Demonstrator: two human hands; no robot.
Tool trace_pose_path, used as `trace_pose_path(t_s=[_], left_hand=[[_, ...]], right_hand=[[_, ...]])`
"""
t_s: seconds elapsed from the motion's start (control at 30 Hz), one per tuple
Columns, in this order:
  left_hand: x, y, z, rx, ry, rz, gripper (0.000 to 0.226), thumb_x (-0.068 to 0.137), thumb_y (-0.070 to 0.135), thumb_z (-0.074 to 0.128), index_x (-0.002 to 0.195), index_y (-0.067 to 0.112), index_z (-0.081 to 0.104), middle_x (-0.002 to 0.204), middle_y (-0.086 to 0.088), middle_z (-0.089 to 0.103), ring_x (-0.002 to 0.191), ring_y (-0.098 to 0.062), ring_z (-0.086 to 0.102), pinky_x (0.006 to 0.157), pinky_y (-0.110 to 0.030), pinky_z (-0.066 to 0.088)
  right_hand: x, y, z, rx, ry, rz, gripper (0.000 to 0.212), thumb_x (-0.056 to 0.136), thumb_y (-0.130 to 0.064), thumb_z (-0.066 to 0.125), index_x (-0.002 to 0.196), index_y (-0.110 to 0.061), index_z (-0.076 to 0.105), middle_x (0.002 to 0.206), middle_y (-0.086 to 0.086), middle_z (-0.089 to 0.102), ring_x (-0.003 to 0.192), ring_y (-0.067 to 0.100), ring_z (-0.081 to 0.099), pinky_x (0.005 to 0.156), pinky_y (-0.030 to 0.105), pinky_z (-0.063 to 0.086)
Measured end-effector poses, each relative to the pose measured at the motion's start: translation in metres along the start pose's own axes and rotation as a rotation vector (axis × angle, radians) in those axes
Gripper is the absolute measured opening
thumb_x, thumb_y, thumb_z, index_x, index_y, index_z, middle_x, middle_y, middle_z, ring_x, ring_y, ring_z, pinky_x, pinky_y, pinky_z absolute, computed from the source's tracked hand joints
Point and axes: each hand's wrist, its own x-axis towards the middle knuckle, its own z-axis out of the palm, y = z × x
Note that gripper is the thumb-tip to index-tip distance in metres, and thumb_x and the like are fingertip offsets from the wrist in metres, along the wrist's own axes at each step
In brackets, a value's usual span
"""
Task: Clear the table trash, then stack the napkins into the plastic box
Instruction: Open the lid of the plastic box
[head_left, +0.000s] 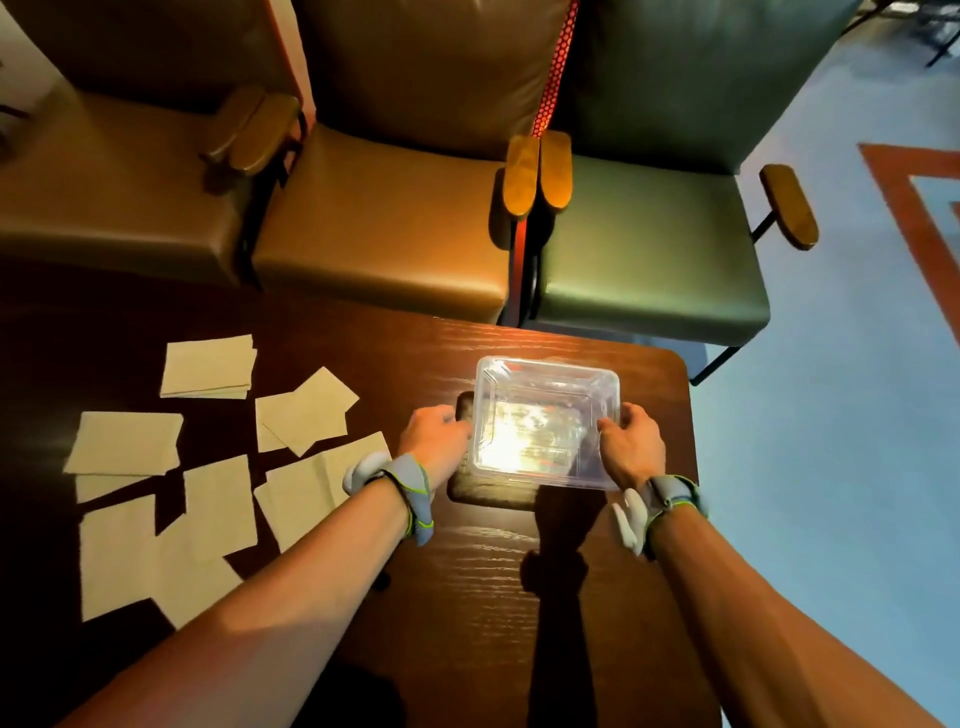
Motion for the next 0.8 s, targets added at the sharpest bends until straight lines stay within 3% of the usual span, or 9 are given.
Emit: trace_pose_path(t_s=[0.1,0.23,0.37,0.5,0.67,0.8], left_hand=[[0.005,0.002,0.009,0.053,0.034,0.018,0.042,0.091,0.019,0.059,0.061,0.024,0.030,0.073,0.000,0.034,0.077,-0.019,0.035,0.067,-0.032,0.024],[0.008,0.007,0.018,0.160,0.051,0.078,0.027,0.089,0.013,0.058,0.071,0.017,0.038,0.080,-0.007,0.037,0.076,-0.020,0.033,0.070,-0.032,0.023],[0.011,0.010,0.028,0.309,0.115,0.146,0.038,0.089,0.012,0.057,0.062,0.017,0.030,0.069,-0.007,0.041,0.066,-0.026,0.036,0.059,-0.033,0.025],[0.009,0.011,0.037,0.336,0.156,0.150,0.041,0.089,0.011,0.059,0.056,0.017,0.037,0.062,-0.003,0.043,0.068,-0.028,0.041,0.056,-0.033,0.029],[0.003,0.004,0.038,0.305,0.192,0.083,0.012,0.082,0.009,0.059,0.074,0.002,0.065,0.077,-0.021,0.061,0.073,-0.033,0.052,0.064,-0.035,0.041],[-0.004,-0.008,0.035,0.232,0.226,0.026,0.023,0.079,0.009,0.061,0.059,0.014,0.052,0.064,-0.010,0.044,0.067,-0.025,0.038,0.060,-0.031,0.031]], right_hand=[[0.008,0.003,-0.001,-0.012,-0.011,0.001,0.041,0.097,-0.027,0.054,0.133,-0.008,0.055,0.132,0.016,0.064,0.119,0.039,0.060,0.096,0.040,0.046],[0.013,0.006,-0.001,0.001,-0.031,-0.016,0.038,0.098,-0.025,0.053,0.132,-0.008,0.056,0.130,0.016,0.065,0.116,0.038,0.062,0.091,0.036,0.045],[0.016,0.003,0.000,-0.007,-0.036,-0.018,0.035,0.098,-0.025,0.054,0.128,-0.007,0.058,0.128,0.017,0.066,0.114,0.039,0.063,0.095,0.041,0.048],[0.016,0.004,0.001,-0.049,-0.023,-0.020,0.039,0.097,-0.026,0.056,0.130,-0.005,0.058,0.129,0.020,0.064,0.115,0.042,0.062,0.098,0.048,0.051],[0.005,0.009,0.003,-0.147,-0.001,0.035,0.049,0.096,-0.031,0.056,0.142,-0.014,0.052,0.137,0.019,0.054,0.123,0.042,0.055,0.103,0.050,0.046],[-0.011,0.014,0.009,-0.113,0.006,0.063,0.047,0.094,-0.029,0.059,0.139,-0.017,0.053,0.134,0.015,0.056,0.121,0.039,0.057,0.100,0.047,0.045]])
